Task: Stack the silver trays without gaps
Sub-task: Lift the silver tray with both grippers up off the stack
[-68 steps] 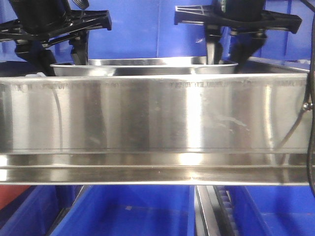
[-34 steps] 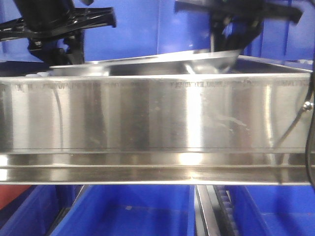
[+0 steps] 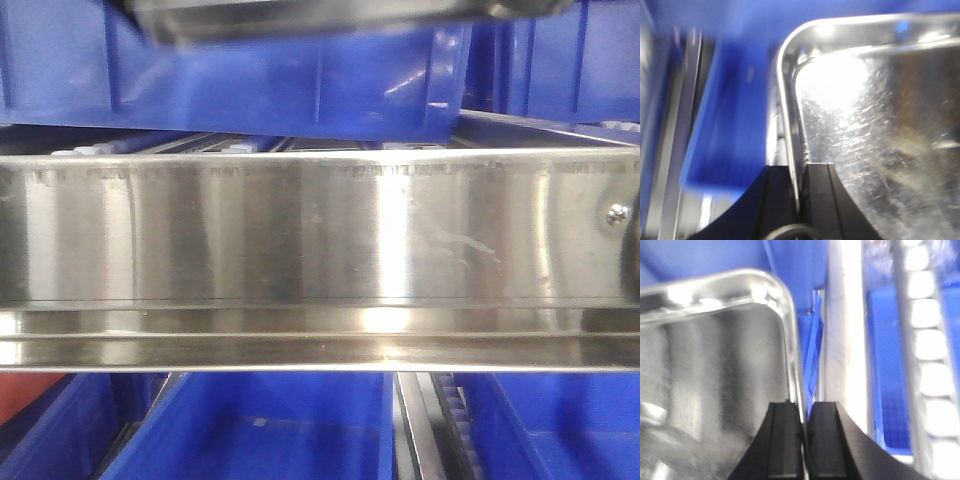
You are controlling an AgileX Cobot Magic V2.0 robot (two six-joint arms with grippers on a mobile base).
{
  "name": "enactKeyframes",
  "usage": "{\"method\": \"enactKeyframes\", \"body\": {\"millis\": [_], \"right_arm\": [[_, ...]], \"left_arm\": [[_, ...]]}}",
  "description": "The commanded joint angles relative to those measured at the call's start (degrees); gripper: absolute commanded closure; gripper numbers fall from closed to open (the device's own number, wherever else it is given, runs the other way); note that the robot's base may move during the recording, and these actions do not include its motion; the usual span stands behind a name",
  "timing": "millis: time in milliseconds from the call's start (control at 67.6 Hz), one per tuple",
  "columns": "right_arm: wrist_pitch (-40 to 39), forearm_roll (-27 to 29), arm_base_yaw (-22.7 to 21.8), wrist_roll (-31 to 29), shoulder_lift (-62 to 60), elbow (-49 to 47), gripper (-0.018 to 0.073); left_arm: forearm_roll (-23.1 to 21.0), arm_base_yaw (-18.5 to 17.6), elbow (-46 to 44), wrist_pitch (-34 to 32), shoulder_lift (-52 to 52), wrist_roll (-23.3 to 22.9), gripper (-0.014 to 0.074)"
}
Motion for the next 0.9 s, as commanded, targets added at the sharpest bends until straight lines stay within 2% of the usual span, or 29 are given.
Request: {"method": "enactKeyframes", "body": {"millis": [0, 89, 118, 252, 311, 474, 562, 651, 740, 888], "right_arm": [[-3.5, -2.7, 0.6, 1.4, -4.4, 3.9, 0.0574], [-6.4, -3.1, 2.0, 2.8, -8.5, 8.2, 0.0574], [-6.8, -3.5, 2.5, 3.8, -9.4, 9.5, 0.0574], [-6.5, -8.7, 5.6, 11.4, -14.6, 14.4, 0.0574], [-5.9, -10.7, 7.0, 13.6, -16.5, 16.1, 0.0574], [-3.0, -12.0, 11.6, 15.0, -19.6, 18.4, 0.0574], [-1.0, -15.0, 15.2, 18.0, -20.2, 18.9, 0.0574], [1.0, -18.1, 18.5, 21.5, -20.2, 19.9, 0.0574], [0.9, -18.6, 22.2, 24.2, -20.2, 21.1, 0.0574], [2.8, -21.8, 27.4, 30.1, -20.2, 23.2, 0.0574]], "left_arm": [[3.4, -2.8, -0.5, 0.4, -3.2, -2.6, 0.0607], [3.7, -5.5, -0.5, 0.5, -4.3, -2.8, 0.0607], [4.7, -6.9, -0.5, 0.9, -4.4, -4.2, 0.0607], [15.1, -13.0, 0.4, 5.9, -4.4, -12.6, 0.0607], [17.4, -15.1, 1.1, 8.5, -4.4, -14.9, 0.0607], [17.1, -20.8, 3.8, 9.7, -4.8, -18.2, 0.0607], [17.0, -23.1, 6.1, 9.7, -6.3, -20.2, 0.0607], [16.6, -23.7, 8.8, 9.6, -8.4, -21.9, 0.0607], [16.1, -23.7, 11.6, 8.9, -10.9, -23.2, 0.0607], [15.4, -23.7, 14.9, 7.3, -13.3, -23.5, 0.0607]]}}
